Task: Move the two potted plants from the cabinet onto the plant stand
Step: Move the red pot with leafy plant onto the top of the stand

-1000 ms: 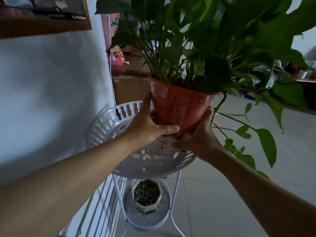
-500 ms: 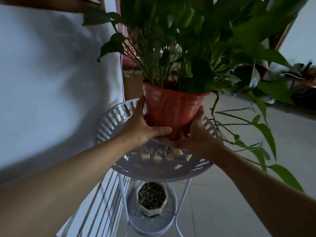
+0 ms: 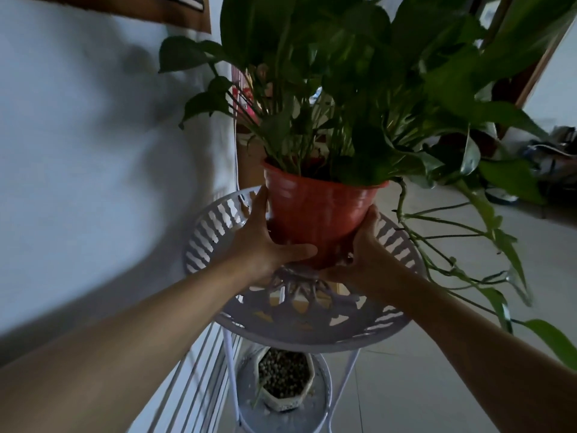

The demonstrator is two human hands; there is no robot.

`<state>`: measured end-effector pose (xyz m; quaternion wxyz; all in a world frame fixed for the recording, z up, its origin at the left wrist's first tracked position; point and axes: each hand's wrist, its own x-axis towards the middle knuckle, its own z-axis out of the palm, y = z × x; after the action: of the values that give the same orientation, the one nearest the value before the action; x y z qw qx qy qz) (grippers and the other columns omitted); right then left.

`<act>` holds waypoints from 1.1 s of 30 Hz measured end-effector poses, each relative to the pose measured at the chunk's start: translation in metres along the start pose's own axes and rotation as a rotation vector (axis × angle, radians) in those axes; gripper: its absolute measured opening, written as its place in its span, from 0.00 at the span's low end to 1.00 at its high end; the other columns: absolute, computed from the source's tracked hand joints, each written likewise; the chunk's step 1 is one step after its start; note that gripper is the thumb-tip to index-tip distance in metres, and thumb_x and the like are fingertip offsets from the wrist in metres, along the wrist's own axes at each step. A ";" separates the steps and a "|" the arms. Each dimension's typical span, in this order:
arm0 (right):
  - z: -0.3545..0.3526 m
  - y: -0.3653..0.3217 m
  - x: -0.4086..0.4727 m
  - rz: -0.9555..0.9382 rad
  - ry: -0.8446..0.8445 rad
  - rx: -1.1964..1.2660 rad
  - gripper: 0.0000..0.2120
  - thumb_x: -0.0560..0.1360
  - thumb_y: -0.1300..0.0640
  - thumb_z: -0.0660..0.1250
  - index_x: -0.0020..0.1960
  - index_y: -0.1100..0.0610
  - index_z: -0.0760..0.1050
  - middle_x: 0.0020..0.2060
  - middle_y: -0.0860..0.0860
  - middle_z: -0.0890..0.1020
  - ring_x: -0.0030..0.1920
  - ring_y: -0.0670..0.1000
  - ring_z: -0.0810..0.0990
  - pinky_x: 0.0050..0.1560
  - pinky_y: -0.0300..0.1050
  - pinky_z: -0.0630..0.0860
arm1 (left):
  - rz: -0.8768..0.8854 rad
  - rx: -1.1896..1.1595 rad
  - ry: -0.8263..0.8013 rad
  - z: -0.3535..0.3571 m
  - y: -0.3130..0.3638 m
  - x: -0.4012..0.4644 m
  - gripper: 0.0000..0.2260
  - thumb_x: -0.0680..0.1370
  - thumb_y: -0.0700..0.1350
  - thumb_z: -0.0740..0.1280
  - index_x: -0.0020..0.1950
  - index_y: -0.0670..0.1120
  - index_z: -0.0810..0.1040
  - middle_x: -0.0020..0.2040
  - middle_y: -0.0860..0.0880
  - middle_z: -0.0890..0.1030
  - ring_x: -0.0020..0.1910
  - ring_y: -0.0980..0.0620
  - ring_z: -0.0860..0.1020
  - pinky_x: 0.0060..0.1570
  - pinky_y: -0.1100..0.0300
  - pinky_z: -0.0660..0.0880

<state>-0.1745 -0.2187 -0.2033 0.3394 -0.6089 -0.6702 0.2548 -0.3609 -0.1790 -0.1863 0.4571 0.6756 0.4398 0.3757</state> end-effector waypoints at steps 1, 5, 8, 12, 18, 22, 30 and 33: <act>0.001 -0.002 0.001 0.004 0.007 -0.013 0.54 0.66 0.62 0.76 0.75 0.52 0.38 0.75 0.55 0.57 0.73 0.55 0.61 0.66 0.39 0.59 | -0.001 -0.010 -0.002 -0.001 0.000 0.001 0.54 0.59 0.45 0.80 0.74 0.56 0.47 0.60 0.47 0.78 0.58 0.48 0.78 0.57 0.51 0.76; 0.003 -0.008 0.000 0.016 0.024 -0.086 0.56 0.66 0.59 0.76 0.75 0.52 0.36 0.75 0.57 0.57 0.72 0.57 0.61 0.68 0.47 0.62 | -0.003 0.005 -0.006 -0.005 -0.001 0.001 0.54 0.59 0.46 0.80 0.74 0.57 0.47 0.61 0.46 0.78 0.59 0.47 0.77 0.60 0.48 0.74; 0.006 -0.014 -0.004 0.066 0.030 -0.169 0.54 0.66 0.54 0.75 0.75 0.53 0.38 0.73 0.59 0.62 0.70 0.58 0.66 0.65 0.47 0.65 | -0.010 0.019 -0.016 -0.007 -0.002 0.001 0.54 0.60 0.46 0.79 0.74 0.58 0.47 0.64 0.45 0.76 0.61 0.46 0.76 0.62 0.46 0.73; 0.010 -0.023 -0.009 0.134 0.027 -0.286 0.52 0.67 0.50 0.74 0.75 0.57 0.39 0.71 0.63 0.64 0.68 0.62 0.68 0.67 0.56 0.68 | -0.024 0.057 -0.023 -0.006 -0.004 -0.001 0.54 0.61 0.44 0.79 0.74 0.57 0.44 0.67 0.46 0.74 0.63 0.48 0.74 0.63 0.51 0.72; 0.019 -0.031 -0.016 0.284 0.020 -0.361 0.40 0.69 0.46 0.70 0.71 0.64 0.58 0.65 0.62 0.72 0.63 0.62 0.72 0.64 0.55 0.70 | -0.023 0.130 -0.038 -0.006 -0.003 -0.010 0.53 0.65 0.44 0.76 0.75 0.56 0.38 0.65 0.46 0.76 0.62 0.48 0.75 0.61 0.53 0.73; 0.022 -0.040 -0.019 0.295 0.101 -0.240 0.46 0.68 0.51 0.73 0.72 0.62 0.45 0.53 0.59 0.75 0.54 0.58 0.76 0.43 0.37 0.69 | -0.028 0.268 -0.046 -0.006 0.000 -0.013 0.54 0.67 0.49 0.74 0.72 0.56 0.31 0.64 0.41 0.76 0.60 0.40 0.76 0.60 0.46 0.72; 0.026 -0.052 -0.026 0.371 0.147 -0.218 0.57 0.68 0.49 0.73 0.73 0.62 0.30 0.61 0.67 0.74 0.51 0.61 0.75 0.47 0.46 0.66 | -0.089 0.485 -0.012 -0.006 0.003 -0.028 0.45 0.75 0.49 0.66 0.73 0.53 0.30 0.51 0.40 0.80 0.44 0.42 0.80 0.37 0.55 0.73; 0.027 -0.054 -0.036 0.283 0.198 -0.167 0.45 0.70 0.56 0.71 0.75 0.58 0.44 0.63 0.60 0.73 0.52 0.53 0.74 0.51 0.45 0.69 | -0.013 0.540 0.041 -0.007 0.000 -0.042 0.40 0.77 0.42 0.62 0.74 0.53 0.34 0.58 0.39 0.78 0.50 0.41 0.79 0.46 0.50 0.75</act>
<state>-0.2294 -0.2593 -0.1850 0.3128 -0.7453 -0.5598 0.1823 -0.3814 -0.2161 -0.1885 0.2536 0.7624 0.5377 0.2555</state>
